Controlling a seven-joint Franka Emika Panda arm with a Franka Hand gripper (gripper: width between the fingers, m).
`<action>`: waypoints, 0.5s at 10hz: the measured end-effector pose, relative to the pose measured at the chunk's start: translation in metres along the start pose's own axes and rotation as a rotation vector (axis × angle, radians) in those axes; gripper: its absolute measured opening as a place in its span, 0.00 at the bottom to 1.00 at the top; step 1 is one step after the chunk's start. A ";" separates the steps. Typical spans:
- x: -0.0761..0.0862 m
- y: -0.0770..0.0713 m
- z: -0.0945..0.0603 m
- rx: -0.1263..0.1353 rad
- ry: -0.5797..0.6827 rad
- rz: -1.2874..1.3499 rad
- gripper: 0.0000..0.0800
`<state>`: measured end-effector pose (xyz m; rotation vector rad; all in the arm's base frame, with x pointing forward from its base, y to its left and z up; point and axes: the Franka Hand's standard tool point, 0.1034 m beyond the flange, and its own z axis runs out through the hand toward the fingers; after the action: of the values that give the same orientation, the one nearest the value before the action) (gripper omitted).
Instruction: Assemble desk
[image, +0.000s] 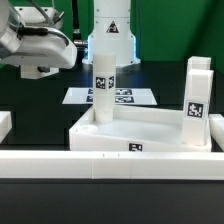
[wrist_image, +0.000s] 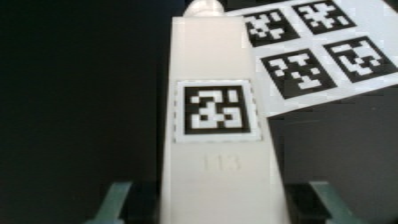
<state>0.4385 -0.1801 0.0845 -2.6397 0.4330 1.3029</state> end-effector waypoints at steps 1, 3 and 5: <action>0.005 -0.002 -0.005 -0.004 0.039 0.004 0.36; -0.002 -0.023 -0.031 -0.001 0.149 0.014 0.36; -0.002 -0.032 -0.052 0.005 0.287 0.004 0.36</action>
Offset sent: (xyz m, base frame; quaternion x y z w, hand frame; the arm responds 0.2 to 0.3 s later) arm 0.0294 0.0296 0.0395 0.0361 0.1706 0.0453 0.9836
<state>0.4865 -0.1639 0.1180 -2.8316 0.4775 0.9223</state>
